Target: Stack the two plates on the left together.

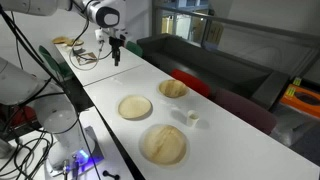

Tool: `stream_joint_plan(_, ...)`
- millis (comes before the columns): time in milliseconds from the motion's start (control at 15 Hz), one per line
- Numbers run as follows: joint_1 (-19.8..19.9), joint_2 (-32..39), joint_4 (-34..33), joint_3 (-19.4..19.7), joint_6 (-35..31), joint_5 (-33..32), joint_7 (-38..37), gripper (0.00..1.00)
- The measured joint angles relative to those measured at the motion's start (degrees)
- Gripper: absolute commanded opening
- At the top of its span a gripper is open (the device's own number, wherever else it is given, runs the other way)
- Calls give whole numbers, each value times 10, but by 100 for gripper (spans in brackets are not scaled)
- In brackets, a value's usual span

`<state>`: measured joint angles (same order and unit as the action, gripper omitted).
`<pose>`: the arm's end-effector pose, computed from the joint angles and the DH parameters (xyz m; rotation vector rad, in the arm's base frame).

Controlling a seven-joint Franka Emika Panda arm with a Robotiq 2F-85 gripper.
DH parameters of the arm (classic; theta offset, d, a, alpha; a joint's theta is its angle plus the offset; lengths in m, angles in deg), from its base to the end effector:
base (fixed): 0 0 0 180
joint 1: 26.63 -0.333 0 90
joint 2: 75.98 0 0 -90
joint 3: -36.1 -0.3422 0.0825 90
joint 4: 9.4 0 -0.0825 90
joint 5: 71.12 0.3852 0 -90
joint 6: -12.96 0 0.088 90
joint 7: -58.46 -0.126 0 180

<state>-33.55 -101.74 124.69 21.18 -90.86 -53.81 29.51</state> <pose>0.3567 0.1847 0.4963 -2.9858 0.3595 0.2301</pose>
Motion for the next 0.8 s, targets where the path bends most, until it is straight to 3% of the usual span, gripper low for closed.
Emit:
stream_joint_plan(267, 1, 4, 0, -1, -14, -4, -4, 100)
stream_joint_plan(800, 35, 110, 0, -3, -247, -23, -176, 100)
